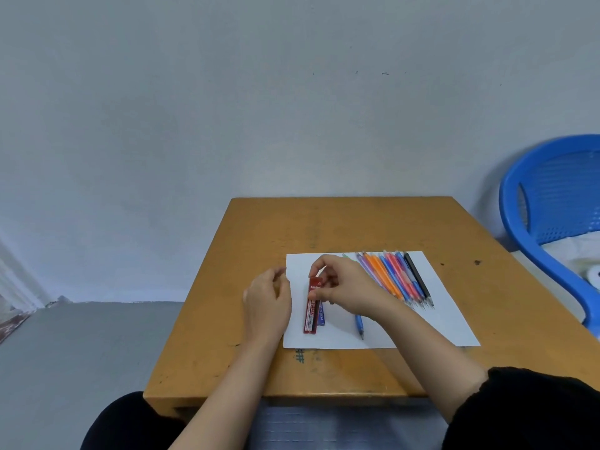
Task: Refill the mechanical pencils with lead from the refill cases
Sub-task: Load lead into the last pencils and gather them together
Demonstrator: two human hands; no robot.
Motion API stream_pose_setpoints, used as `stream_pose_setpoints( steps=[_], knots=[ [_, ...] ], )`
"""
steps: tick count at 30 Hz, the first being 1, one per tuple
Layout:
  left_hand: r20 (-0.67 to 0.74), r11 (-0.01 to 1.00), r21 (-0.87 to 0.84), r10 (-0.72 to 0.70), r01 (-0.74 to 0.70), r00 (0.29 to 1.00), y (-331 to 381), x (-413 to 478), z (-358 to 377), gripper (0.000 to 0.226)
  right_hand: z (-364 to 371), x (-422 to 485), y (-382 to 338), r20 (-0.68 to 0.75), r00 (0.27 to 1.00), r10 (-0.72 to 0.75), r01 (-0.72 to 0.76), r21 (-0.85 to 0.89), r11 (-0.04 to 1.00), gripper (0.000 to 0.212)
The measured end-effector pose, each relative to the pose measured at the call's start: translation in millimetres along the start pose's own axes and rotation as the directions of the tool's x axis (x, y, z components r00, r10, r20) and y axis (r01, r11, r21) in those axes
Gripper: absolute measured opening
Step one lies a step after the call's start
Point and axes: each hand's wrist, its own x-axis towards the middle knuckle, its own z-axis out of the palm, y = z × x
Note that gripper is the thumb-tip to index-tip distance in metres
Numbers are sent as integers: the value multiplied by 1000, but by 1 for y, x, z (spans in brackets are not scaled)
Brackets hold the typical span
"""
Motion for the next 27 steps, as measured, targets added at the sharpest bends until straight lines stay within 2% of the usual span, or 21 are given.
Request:
stream_pose_setpoints(
  steps=[2, 5, 9, 17, 22, 27],
  knots=[
    [-26, 990, -28, 139, -139, 990, 3, -3, -1, 25, -4, -3, -1, -95, 995, 4, 4, 86, 996, 22],
    [-15, 930, -69, 362, -362, 932, 10, -11, -3, 33, -11, -7, 0, -250, 968, 36, 11, 186, 982, 20],
    [61, 859, -23, 512, -512, 857, 8, -14, 0, 32, -14, -10, 4, -339, 938, 78, 28, 296, 955, 17],
    [29, 820, 63, 569, -570, 822, 3, -10, 2, 32, -8, -14, 10, -354, 928, 114, 60, 444, 894, 14],
    [42, 835, -15, 550, -550, 834, 4, -12, 2, 30, -12, -18, 13, -275, 959, 72, 93, 543, 835, 24],
    [90, 820, -66, 573, -569, 815, 5, -12, 3, 29, -16, -22, 20, -277, 960, 41, 108, 501, 859, 26]
  ],
)
